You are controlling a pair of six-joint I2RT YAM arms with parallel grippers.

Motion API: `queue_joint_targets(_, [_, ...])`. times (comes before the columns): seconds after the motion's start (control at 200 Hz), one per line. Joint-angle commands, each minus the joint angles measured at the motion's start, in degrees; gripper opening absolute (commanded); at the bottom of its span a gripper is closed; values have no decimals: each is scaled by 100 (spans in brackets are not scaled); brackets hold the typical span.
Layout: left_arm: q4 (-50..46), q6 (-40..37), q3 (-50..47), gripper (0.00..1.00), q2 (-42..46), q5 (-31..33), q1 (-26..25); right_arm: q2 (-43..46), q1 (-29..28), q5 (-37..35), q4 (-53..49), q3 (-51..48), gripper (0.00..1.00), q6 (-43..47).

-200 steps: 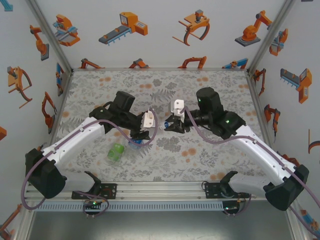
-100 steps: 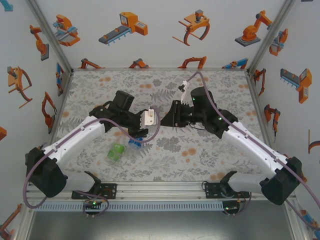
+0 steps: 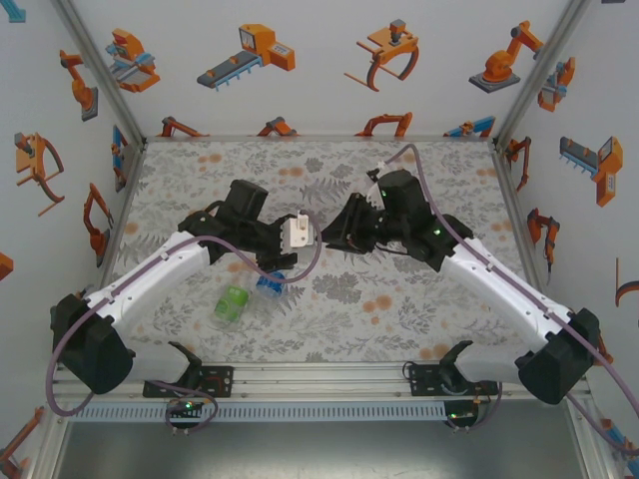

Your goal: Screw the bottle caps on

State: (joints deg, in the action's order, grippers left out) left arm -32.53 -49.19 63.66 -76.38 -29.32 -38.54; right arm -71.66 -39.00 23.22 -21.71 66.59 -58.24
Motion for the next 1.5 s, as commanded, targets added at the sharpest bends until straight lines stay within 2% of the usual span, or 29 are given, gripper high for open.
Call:
queue_joint_targets(0.0, [161, -108, 87, 0, 62, -593, -152, 102, 83, 222, 226, 366, 48, 1203])
queue_joint_targets(0.11, [151, -123, 80, 0, 73, -610, -145, 288, 121, 312, -56, 508, 53, 2618])
queue_joint_targets(0.36, [100, -212, 50, 0, 120, -645, -154, 640, 112, 798, -555, 759, 55, 5965])
queue_joint_targets(0.451, [60, -227, 76, 0, 120, -649, -168, 669, 114, 1278, -757, 838, 55, 7267])
queue_joint_targets(0.706, [46, -295, 24, 0, 184, -715, -221, 434, 91, 2178, -1176, 1006, 52, 9272])
queue_joint_targets(0.851, [45, -300, 35, 0, 184, -737, -227, 443, 29, 2421, -968, 720, 50, 9679])
queue_joint_targets(0.966, [28, -305, 28, 0, 193, -754, -250, 434, -27, 2290, -766, 551, 45, 9682])
queue_joint_targets(1.497, [25, -321, 25, 0, 204, -843, -261, 409, -72, 2096, -550, 308, 39, 9658])
